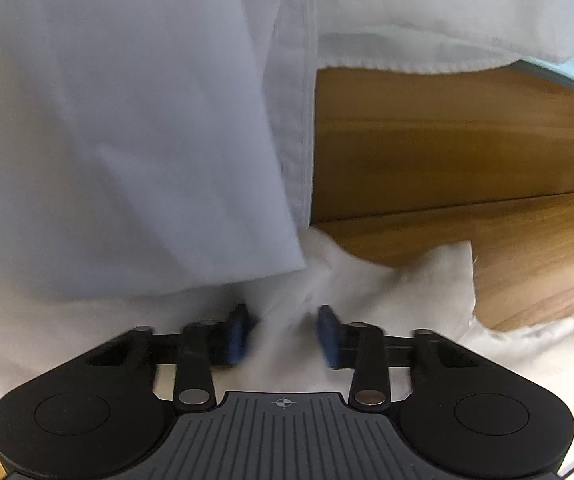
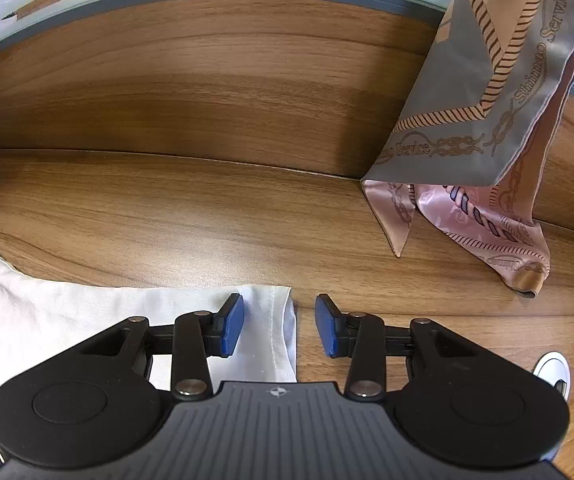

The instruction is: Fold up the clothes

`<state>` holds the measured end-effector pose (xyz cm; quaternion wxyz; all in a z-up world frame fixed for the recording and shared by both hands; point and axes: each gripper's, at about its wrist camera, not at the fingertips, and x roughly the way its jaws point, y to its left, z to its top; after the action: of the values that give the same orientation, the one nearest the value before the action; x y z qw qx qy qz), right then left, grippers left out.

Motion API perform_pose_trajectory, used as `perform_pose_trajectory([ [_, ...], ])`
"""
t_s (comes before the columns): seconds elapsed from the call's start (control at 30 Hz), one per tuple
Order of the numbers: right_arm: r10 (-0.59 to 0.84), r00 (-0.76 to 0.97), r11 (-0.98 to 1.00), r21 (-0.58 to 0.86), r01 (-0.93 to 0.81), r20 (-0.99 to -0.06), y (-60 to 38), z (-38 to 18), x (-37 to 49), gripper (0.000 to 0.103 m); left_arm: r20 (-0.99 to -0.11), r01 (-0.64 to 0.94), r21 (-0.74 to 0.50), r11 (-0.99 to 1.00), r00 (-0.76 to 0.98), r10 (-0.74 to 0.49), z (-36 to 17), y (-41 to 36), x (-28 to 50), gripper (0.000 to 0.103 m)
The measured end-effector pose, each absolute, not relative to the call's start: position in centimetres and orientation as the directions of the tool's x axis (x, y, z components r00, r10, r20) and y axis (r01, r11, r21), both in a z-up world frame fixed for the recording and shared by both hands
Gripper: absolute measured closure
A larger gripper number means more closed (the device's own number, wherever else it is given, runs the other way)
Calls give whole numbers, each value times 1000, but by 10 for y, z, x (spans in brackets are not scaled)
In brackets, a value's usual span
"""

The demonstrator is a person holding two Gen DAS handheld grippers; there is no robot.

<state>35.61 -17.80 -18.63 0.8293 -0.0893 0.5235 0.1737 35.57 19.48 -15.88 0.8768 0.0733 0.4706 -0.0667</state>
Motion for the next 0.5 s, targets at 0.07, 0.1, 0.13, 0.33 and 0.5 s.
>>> perform_pose_trajectory([
  [0.07, 199, 388, 923, 39, -383, -900, -179, -186, 354, 80, -830, 177, 55, 983, 555, -53, -159, 197, 347, 90],
  [0.1, 202, 389, 923, 42, -383, -899, -180, -185, 352, 88, -827, 170, 48, 984, 559, -56, -158, 198, 343, 92],
  [0.13, 205, 391, 923, 45, -383, -897, -181, -183, 350, 97, -827, 165, 43, 985, 560, -58, -157, 200, 339, 94],
  [0.33, 237, 458, 932, 68, -356, -857, -195, -154, 323, 102, -800, 149, 19, 989, 596, -75, -139, 207, 304, 97],
  [0.5, 243, 504, 944, 82, -321, -829, -208, -126, 284, 102, -764, 136, 0, 991, 639, -88, -116, 210, 264, 98],
])
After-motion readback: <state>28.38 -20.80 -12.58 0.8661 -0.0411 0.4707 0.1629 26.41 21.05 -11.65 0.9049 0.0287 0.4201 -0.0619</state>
